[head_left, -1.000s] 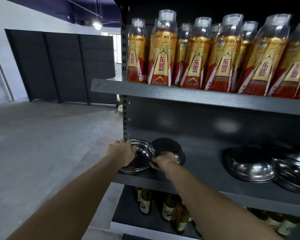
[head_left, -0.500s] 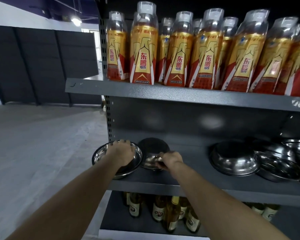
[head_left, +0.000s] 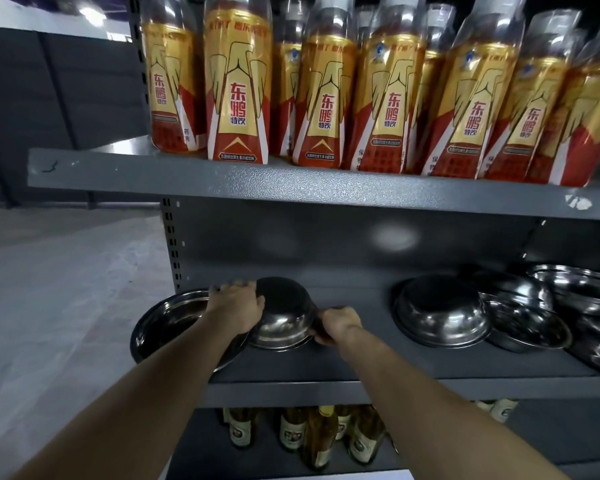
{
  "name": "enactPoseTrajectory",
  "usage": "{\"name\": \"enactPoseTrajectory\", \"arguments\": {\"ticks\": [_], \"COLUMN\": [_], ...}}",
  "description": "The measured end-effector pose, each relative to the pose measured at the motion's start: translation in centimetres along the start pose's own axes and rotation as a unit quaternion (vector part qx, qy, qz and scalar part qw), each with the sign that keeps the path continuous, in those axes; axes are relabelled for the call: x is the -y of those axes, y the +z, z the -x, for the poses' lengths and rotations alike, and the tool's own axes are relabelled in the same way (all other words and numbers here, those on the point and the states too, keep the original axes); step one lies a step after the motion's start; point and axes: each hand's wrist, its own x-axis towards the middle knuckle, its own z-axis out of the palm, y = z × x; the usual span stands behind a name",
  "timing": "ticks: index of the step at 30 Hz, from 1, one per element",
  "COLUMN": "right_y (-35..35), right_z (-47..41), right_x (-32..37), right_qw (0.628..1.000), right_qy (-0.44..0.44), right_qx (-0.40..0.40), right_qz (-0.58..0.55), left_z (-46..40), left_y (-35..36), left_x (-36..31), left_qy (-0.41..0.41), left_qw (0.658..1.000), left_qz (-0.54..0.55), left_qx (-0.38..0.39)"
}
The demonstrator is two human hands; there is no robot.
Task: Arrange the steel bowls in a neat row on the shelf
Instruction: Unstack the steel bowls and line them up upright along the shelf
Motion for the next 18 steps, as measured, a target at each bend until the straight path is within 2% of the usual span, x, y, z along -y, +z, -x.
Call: {"name": "enactPoseTrajectory", "arguments": {"ticks": [4, 10, 18], "right_y": [-0.3, -0.2, -0.4], "right_z": [-1.2, -2.4, -3.1], "right_x": [-0.4, -1.2, -2.1], "right_qw": [1.0, 1.0, 1.0], "right_qy": [-0.008, -0.005, 0.014], "right_qx": [-0.003, -0.003, -0.007], "right_qz": [-0.008, 0.0, 0.026], "left_z": [-1.7, -3.6, -4.0], "left_y": [0.6, 1.7, 2.7], "left_x": [-0.5, -1.0, -1.4], "left_qy": [-0.015, -0.045, -0.039], "left_qw": [1.0, 0.996, 0.996], "left_qz": [0.024, -0.046, -0.048], "left_qx": [0.008, 0.058, 0.065]}}
